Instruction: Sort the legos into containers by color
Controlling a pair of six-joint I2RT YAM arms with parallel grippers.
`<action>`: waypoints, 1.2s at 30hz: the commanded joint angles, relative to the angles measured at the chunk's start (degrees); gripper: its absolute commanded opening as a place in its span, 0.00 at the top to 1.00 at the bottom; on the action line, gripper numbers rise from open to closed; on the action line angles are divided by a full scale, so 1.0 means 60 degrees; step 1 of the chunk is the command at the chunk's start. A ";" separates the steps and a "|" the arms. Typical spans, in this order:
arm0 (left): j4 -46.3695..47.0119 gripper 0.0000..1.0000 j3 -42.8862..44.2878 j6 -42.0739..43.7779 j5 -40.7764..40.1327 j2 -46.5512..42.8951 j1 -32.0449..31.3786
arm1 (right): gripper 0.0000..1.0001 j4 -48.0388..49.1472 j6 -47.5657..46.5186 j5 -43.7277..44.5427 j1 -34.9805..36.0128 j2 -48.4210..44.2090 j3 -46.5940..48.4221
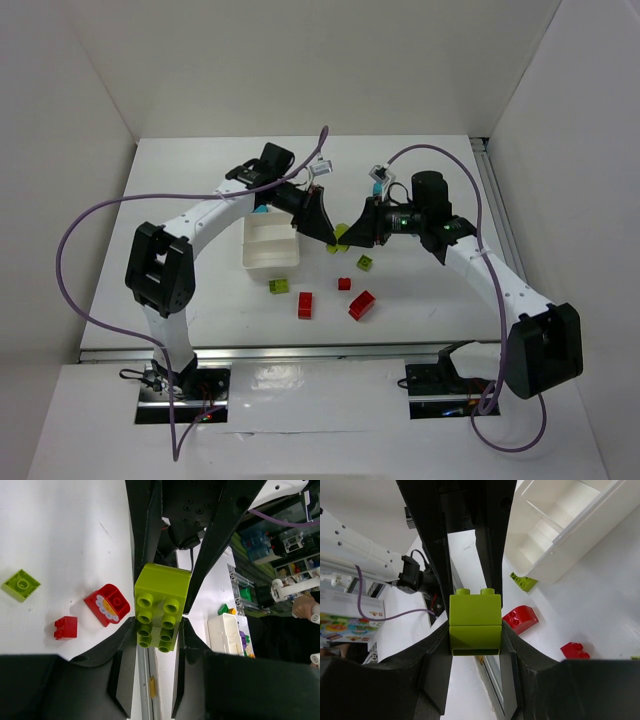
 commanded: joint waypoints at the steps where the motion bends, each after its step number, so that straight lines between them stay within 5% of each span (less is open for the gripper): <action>1: 0.0143 1.00 0.0448 -0.0118 0.0267 0.0100 -0.0165 | 0.85 0.0540 -0.0147 0.0309 0.0092 -0.0129 0.0353; 4: 0.0143 1.00 0.0448 -0.0323 -0.0071 0.0187 -0.0077 | 0.77 0.0189 -0.0234 0.0704 0.0092 -0.0129 0.0353; 6: 0.0143 1.00 0.0448 -0.0411 -0.0072 0.0188 0.0011 | 0.87 0.0188 -0.0234 0.0910 0.0092 -0.0129 0.0353; 8: 0.0143 1.00 0.0448 -0.0411 -0.0305 0.0188 0.0011 | 0.88 0.0188 -0.0234 0.0998 0.0092 -0.0129 0.0353; 13: 0.0245 1.00 0.0448 -0.0631 -0.0629 0.0100 0.0187 | 0.57 0.0291 -0.0132 0.0999 0.0092 -0.0129 0.0266; 14: 0.0245 1.00 0.0448 -0.0631 -0.0629 0.0100 0.0187 | 0.57 0.0291 -0.0132 0.0999 0.0092 -0.0129 0.0266; 16: 0.0332 1.00 0.0448 -0.0631 -0.0629 0.0100 0.0275 | 0.59 0.0378 -0.0044 0.1100 0.0092 -0.0129 0.0266; 19: 0.0333 1.00 0.0448 -0.0719 -0.0629 0.0100 0.0275 | 0.82 0.0379 -0.0044 0.1320 0.0092 -0.0129 0.0266; 23: 0.0333 1.00 0.0448 -0.0835 -0.0934 0.0012 0.0494 | 0.83 0.0015 -0.0044 0.1905 0.0092 -0.0129 0.0266; 31: -0.0209 1.00 -0.0210 -0.1493 -0.3379 -0.0617 0.1738 | 0.82 -0.0660 -0.0147 0.3604 0.0004 -0.0319 0.0266; 34: -0.0588 1.00 -0.0490 -0.1977 -0.5105 -0.1041 0.2120 | 0.81 -0.0967 -0.0147 0.4829 0.0004 -0.0407 0.0266; 36: -0.1114 1.00 -0.0490 -0.2665 -0.7841 -0.1247 0.2120 | 0.81 -0.1217 0.0043 0.5595 0.0004 -0.0305 0.0397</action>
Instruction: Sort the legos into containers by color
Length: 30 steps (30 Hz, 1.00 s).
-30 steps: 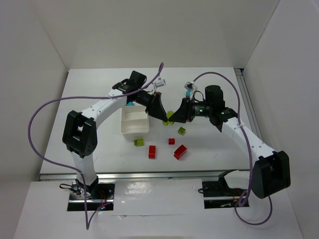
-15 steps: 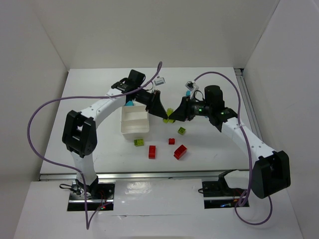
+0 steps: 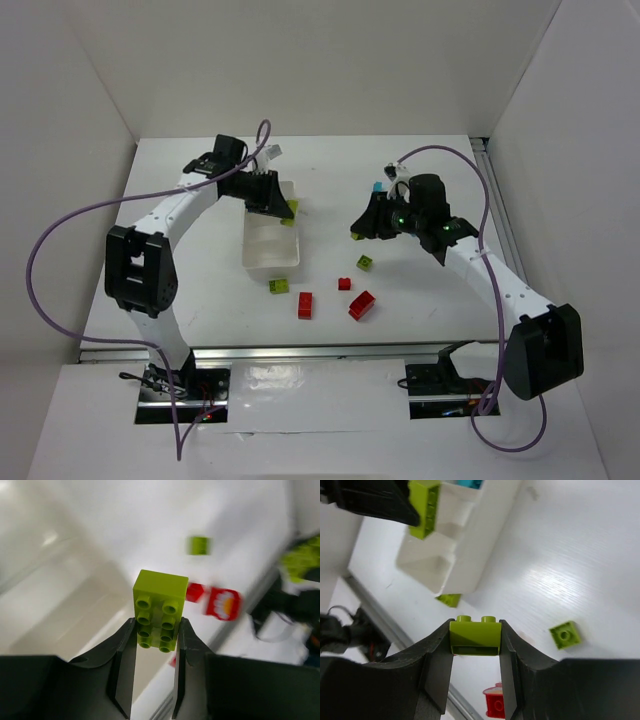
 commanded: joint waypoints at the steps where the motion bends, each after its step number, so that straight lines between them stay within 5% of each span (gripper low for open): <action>1: -0.1021 1.00 0.0028 -0.1320 -0.4546 -0.0763 -0.0192 | 0.81 -0.0548 0.0182 0.2091 -0.0062 -0.0257 0.0397; 9: -0.1171 1.00 0.0042 -0.2378 -0.7912 -0.0061 -0.0676 | 0.80 -0.0548 0.0417 0.3019 -0.0062 -0.0082 0.0397; 15: -0.0995 0.98 0.0231 -0.2658 -0.8297 0.0320 -0.0677 | 0.78 -0.0650 0.0417 0.3019 -0.0062 -0.0081 0.0500; 17: -0.1082 0.66 0.0392 -0.2658 -0.8297 0.0467 -0.0677 | 0.78 -0.0650 0.0417 0.3135 0.0040 0.0006 0.0616; 21: -0.1272 0.33 0.0583 -0.2570 -0.8501 0.0454 -0.0882 | 0.77 -0.0738 0.0417 0.3574 0.0553 0.0256 0.1012; 30: -0.2545 0.29 0.1491 -0.2394 -0.9145 -0.0967 -0.1087 | 0.77 -0.0445 0.0330 0.4702 0.2543 0.2462 0.3174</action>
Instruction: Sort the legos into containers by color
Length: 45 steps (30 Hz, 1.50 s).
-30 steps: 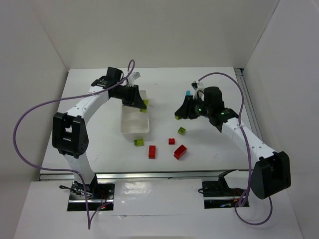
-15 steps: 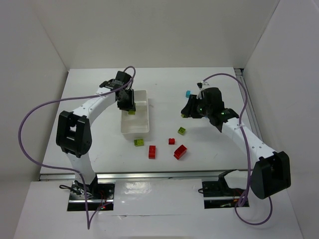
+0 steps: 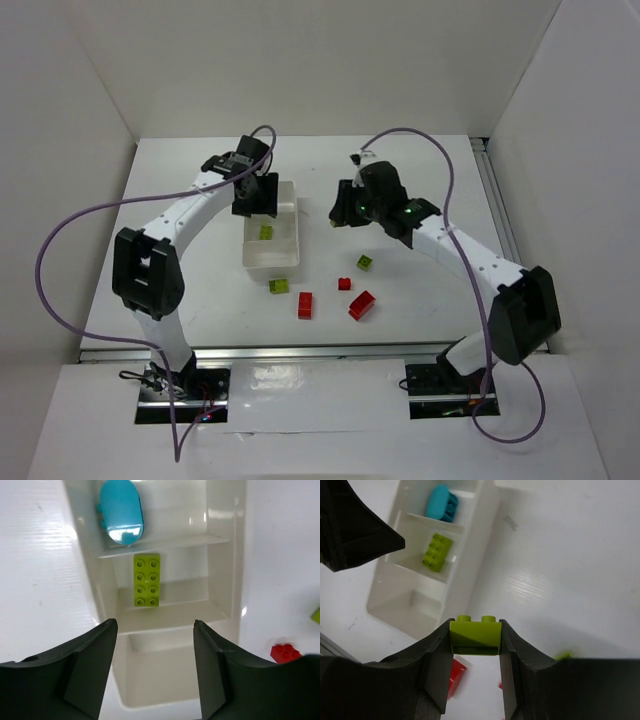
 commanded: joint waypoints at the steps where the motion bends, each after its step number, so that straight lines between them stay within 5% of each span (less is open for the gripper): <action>1: -0.0813 0.27 0.0717 -0.0044 -0.0745 -0.1219 0.0006 | 0.77 0.0349 -0.0209 0.1027 0.1173 0.1049 0.1518; 9: -0.1107 0.21 -0.0657 -0.1654 -0.1800 -0.3751 0.1586 | 0.76 0.0349 -0.1015 0.2084 0.2526 0.4357 0.4710; 14: -0.1195 0.20 -0.1567 -0.1569 -0.1319 -0.4398 0.2114 | 0.69 0.0159 -0.1192 0.2086 0.2849 0.5650 0.5783; 24: -0.1400 0.20 -0.3472 -0.1685 -0.0264 -0.5599 0.1633 | 0.22 -0.0031 -0.1280 0.2085 0.2849 0.6487 0.6619; 29: -0.1312 0.22 -0.4336 -0.1964 0.0014 -0.6068 0.0696 | 0.18 0.0099 -0.1192 0.2173 0.2937 0.5611 0.6298; 33: -0.0816 0.27 -0.4995 -0.2067 0.0409 -0.6434 -0.0124 | 0.33 -0.0017 -0.1104 0.2581 0.2761 0.4688 0.5582; 37: 0.0107 0.28 -0.6005 -0.2344 0.0732 -0.6582 -0.1222 | 0.35 0.0232 -0.0754 0.3329 0.2266 0.2843 0.3737; 42: 0.1001 0.21 -0.6461 -0.3588 0.0001 -0.6012 -0.2922 | 0.19 -0.0060 -0.0285 0.3856 0.1444 0.0559 0.1787; 45: 0.1645 0.08 -0.6549 -0.4450 -0.0437 -0.5282 -0.3522 | 0.12 -0.0353 -0.0196 0.3960 0.0990 -0.0001 0.0966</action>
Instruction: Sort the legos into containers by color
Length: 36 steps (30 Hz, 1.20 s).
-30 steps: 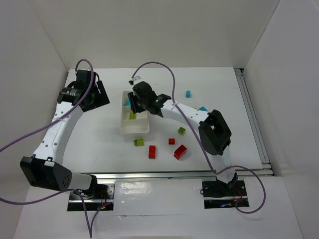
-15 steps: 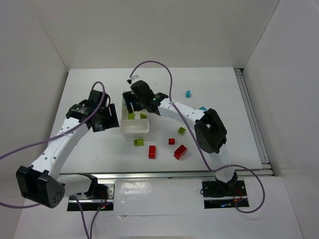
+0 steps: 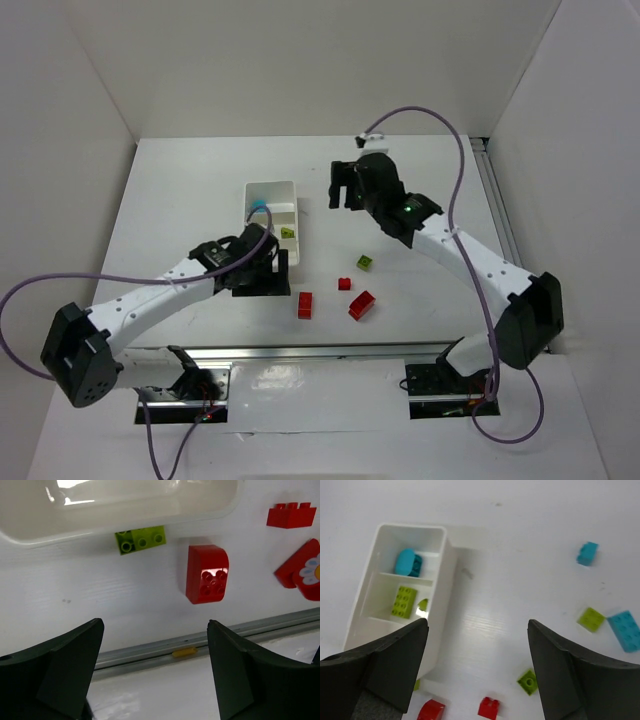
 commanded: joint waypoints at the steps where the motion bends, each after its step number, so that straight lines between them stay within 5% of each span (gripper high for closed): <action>1: 0.1053 0.05 -0.0097 -0.1419 -0.0817 0.0710 -0.0533 | 0.12 -0.0372 0.0300 0.0470 -0.0311 -0.0635 -0.0877; 26: 0.2811 0.17 -0.0391 -0.2417 -0.2957 0.3173 -0.0740 | 0.09 -0.0563 0.0388 0.0119 -0.0796 -0.1209 -0.1950; 36: 0.2783 0.45 -0.0025 -0.2431 -0.3354 0.3803 -0.0740 | 0.12 -0.0563 0.0388 0.0119 -0.0884 -0.1209 -0.2037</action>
